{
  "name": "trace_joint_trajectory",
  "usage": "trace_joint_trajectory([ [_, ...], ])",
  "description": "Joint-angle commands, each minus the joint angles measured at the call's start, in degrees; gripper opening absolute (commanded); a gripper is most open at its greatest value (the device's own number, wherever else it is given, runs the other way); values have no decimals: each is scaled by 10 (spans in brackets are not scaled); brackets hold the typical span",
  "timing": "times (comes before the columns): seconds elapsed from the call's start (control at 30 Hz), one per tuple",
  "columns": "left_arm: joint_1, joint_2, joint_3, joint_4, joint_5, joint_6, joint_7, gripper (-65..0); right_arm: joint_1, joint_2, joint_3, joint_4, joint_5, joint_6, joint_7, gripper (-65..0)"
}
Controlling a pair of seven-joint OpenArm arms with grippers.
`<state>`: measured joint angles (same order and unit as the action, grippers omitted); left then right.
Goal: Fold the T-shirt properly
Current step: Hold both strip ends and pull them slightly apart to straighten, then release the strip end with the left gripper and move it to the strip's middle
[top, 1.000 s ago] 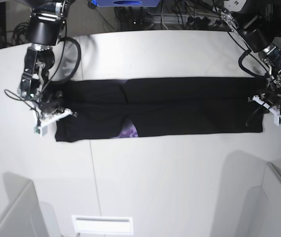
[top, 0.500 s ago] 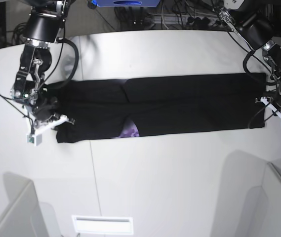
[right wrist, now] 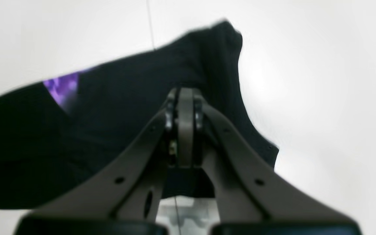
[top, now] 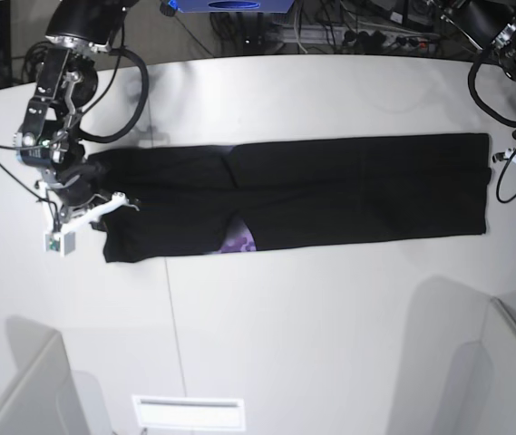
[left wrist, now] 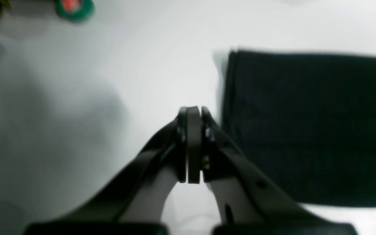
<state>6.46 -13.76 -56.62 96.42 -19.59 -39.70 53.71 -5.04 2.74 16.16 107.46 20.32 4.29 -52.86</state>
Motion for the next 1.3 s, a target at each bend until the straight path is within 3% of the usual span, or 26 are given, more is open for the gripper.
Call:
trace_joint_trajectory([
  [0.0, 3, -15, -14, 9, -18, -3, -9, -650, 6, 1, 1, 11, 5, 2, 15, -650],
  [0.1, 11, -15, -32, -11, -52, -3, -10, -627, 2, 1, 1, 9, 5, 2, 14, -650],
  [0.3, 6, -24, -43, -72, -72, -3, -10, -247, -12, -2, 1, 9, 5, 2, 15, -650],
  [0.43, -14, -26, -43, -111, -72, -3, -11, -120, -19, -2, 1, 9, 5, 2, 15, -650],
  [0.67, -52, -30, -15, -182, -68, -3, -11, -117, -33, -2, 1, 9, 5, 3, 16, -650],
  [0.9, -52, -33, 62, -243, -67, -3, -86, -117, -45, -2, 1, 10, 5, 3, 16, -650],
  [1.2, -51, -33, 70, -297, -67, -3, -90, -120, -53, -2, 1, 11, 5, 3, 16, -650],
  [1.27, -50, -32, 70, -297, -67, -3, -90, -145, -54, -2, 1, 11, 5, 3, 16, -650],
])
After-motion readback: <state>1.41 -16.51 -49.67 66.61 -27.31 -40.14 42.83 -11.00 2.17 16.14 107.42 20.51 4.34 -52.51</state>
